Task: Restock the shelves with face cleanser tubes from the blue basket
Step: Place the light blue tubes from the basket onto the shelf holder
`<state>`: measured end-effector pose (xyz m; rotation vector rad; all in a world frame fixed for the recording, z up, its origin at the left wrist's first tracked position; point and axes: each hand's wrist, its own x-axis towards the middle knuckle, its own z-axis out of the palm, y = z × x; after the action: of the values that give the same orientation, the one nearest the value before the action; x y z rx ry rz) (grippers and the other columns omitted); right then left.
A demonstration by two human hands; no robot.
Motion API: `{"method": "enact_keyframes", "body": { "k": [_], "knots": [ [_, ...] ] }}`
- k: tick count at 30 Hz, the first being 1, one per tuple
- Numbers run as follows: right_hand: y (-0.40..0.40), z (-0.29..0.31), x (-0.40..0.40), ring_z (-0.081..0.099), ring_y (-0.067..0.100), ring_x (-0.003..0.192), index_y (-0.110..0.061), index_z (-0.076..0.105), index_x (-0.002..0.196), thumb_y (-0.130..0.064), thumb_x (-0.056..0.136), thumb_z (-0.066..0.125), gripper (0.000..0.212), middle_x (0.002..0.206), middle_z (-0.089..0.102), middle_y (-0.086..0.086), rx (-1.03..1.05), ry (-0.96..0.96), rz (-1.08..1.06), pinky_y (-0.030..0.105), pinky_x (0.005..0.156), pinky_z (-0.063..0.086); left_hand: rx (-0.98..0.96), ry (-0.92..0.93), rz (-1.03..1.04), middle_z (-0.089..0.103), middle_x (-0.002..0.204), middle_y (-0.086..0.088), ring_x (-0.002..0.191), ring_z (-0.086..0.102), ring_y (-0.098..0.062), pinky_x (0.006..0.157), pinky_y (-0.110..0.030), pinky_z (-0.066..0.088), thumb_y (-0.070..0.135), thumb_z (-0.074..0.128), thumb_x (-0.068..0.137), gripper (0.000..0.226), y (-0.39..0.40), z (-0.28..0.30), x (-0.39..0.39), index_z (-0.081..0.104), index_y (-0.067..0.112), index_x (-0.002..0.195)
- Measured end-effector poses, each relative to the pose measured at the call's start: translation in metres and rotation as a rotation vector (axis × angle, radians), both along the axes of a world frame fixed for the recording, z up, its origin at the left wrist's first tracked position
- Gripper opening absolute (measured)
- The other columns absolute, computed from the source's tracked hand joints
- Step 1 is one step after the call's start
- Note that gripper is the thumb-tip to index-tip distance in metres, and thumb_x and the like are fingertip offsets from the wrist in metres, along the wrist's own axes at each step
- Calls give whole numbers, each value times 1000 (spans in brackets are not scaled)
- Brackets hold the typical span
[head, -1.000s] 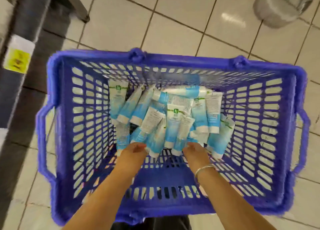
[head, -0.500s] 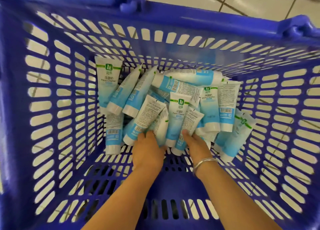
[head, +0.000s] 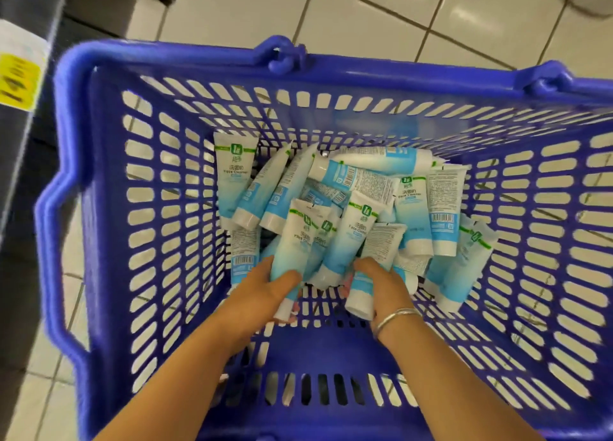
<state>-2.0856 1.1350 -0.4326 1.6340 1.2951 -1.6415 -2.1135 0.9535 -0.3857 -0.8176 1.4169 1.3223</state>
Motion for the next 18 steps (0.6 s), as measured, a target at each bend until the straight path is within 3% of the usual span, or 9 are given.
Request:
{"method": "enact_keyframes", "body": {
  "k": [2, 5, 8, 10, 11, 14, 18],
  "knots": [
    [-8, 8, 2, 56, 16, 39, -5, 56, 78, 0, 79, 59, 6, 49, 61, 6, -37, 24, -9, 25, 41, 48, 18, -9, 81, 61, 78, -3, 52, 61, -6, 54, -25, 53, 23, 55, 90, 13, -7, 9, -4, 53, 24, 103],
    [-16, 28, 7, 56, 13, 37, -7, 56, 80, -2, 82, 60, 7, 45, 61, 1, -19, 43, 81, 22, 39, 48, 51, 26, 156, 64, 62, 4, 50, 59, -7, 49, -22, 50, 25, 60, 87, 15, -15, 26, -4, 55, 19, 100],
    [-16, 53, -6, 58, 17, 48, -16, 61, 80, -35, 84, 62, 19, 55, 62, 0, 56, 79, 139, 33, 54, 53, 73, 64, 198, 64, 61, 5, 52, 60, -7, 50, -22, 50, 24, 60, 86, 16, -18, 46, -15, 57, 16, 100],
    [-12, 79, -16, 59, 20, 57, -19, 64, 78, -55, 87, 46, 41, 63, 63, 3, 56, 79, 140, 38, 66, 52, 91, 67, 248, 65, 65, 2, 53, 61, -7, 49, -22, 51, 21, 61, 86, 12, -18, 68, -21, 60, 19, 98],
    [-11, 95, -21, 59, 19, 55, -18, 64, 78, -58, 89, 38, 48, 61, 64, 3, 30, 93, 122, 34, 63, 53, 98, 76, 266, 65, 65, 2, 53, 61, -6, 48, -22, 51, 19, 60, 87, 10, -18, 82, -22, 61, 20, 96],
    [-16, 144, -31, 58, 10, 41, -12, 64, 84, -51, 94, 31, 52, 50, 63, -1, -93, 168, 66, 21, 43, 48, 64, 129, 288, 67, 59, 5, 51, 61, -5, 46, -25, 52, 18, 58, 88, 4, -22, 129, -22, 61, 20, 90],
    [-42, 227, -57, 62, 10, 51, -18, 60, 90, -40, 91, 44, 27, 65, 67, -2, -174, 335, 35, 22, 47, 51, 11, 239, 338, 71, 66, 7, 58, 64, -5, 59, -32, 53, 20, 55, 89, 6, -41, 206, -40, 60, 23, 92]
  ]
}}
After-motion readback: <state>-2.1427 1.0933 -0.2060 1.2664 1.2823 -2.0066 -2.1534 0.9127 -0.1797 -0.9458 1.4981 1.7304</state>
